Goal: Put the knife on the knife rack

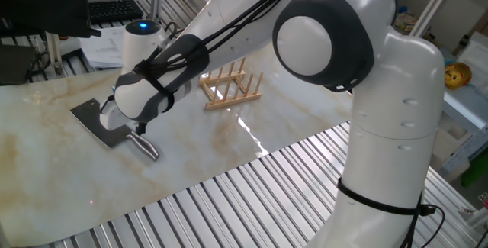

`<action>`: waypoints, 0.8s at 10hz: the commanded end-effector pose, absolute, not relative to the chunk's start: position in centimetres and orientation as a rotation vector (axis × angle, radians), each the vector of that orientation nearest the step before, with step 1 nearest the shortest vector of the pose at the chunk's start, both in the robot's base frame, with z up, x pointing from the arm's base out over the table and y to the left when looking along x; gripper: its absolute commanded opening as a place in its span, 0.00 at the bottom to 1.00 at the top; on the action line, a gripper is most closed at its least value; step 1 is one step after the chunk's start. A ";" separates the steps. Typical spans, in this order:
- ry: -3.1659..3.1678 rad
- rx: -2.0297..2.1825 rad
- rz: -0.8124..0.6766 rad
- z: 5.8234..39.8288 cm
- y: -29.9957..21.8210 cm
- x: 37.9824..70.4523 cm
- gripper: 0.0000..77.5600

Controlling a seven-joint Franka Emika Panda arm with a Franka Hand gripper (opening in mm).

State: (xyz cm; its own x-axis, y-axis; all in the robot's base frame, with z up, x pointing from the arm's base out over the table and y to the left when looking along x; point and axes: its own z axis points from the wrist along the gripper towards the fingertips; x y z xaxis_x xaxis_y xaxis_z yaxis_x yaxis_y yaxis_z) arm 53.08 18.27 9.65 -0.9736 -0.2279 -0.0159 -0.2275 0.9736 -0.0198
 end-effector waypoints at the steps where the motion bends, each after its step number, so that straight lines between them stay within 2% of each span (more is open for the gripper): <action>1: 3.093 -0.339 0.085 9.9 18.6 53.5 0.00; 8: 3.107 -0.375 0.053 10.3 19.7 54.7 0.00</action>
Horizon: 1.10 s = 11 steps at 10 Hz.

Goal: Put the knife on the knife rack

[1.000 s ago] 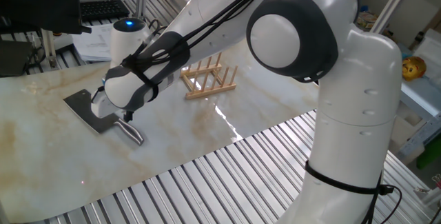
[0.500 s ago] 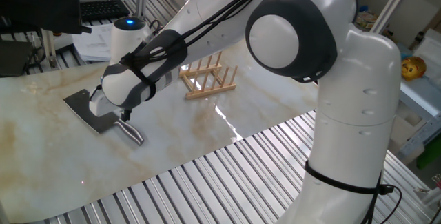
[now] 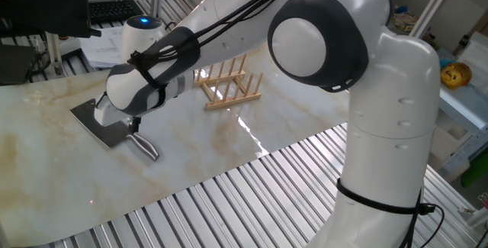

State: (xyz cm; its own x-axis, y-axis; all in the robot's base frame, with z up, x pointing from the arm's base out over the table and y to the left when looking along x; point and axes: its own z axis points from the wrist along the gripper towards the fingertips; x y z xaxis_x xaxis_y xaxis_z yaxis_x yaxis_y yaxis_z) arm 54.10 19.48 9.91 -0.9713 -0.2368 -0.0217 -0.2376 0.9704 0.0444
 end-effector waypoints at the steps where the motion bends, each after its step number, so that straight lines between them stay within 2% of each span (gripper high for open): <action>1: 3.115 -0.376 0.048 10.3 19.7 54.9 0.00; 5: 3.115 -0.377 -0.044 9.8 20.2 55.0 0.00; 11: 3.126 -0.378 -0.044 9.8 20.3 55.1 0.00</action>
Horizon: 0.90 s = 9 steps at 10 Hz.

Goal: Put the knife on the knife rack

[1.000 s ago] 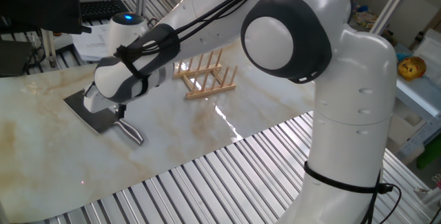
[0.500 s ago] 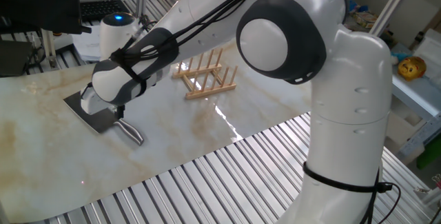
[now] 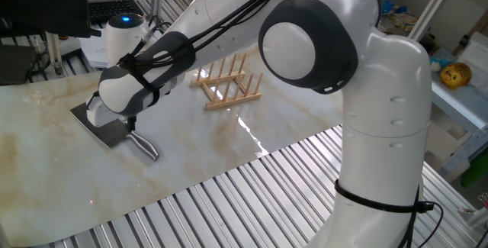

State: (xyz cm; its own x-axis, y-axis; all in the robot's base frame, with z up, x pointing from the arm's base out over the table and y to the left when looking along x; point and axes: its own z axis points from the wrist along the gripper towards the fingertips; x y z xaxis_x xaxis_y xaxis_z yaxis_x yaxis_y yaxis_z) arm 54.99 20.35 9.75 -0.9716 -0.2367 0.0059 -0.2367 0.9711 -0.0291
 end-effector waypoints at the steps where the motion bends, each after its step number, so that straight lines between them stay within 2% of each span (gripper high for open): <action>1: -3.107 0.375 0.041 9.6 20.1 55.1 0.00; 9: -3.112 0.346 0.051 9.0 19.6 55.1 0.00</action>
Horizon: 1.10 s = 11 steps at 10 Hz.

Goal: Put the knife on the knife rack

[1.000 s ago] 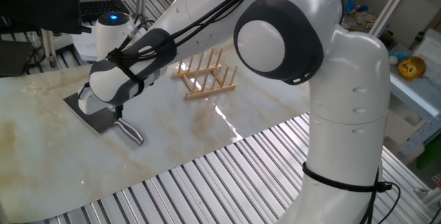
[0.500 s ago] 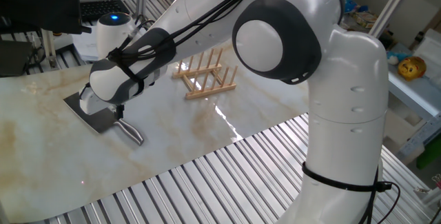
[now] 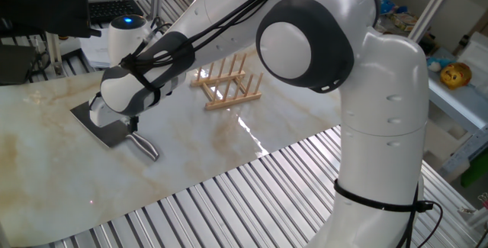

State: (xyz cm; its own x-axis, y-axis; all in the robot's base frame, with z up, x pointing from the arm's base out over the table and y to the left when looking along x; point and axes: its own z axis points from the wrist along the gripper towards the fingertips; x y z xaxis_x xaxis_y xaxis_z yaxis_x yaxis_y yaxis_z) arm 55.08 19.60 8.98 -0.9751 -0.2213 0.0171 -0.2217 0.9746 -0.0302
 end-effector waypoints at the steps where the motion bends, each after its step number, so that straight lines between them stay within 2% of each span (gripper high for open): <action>1: -3.112 0.346 0.051 9.0 19.6 55.1 0.00; 11: -3.112 0.327 0.053 8.6 19.6 54.6 0.00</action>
State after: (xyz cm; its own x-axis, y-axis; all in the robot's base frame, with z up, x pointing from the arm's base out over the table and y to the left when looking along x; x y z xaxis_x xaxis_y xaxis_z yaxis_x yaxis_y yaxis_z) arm 54.49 19.57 8.52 -0.9782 -0.2070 0.0174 -0.2074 0.9777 -0.0313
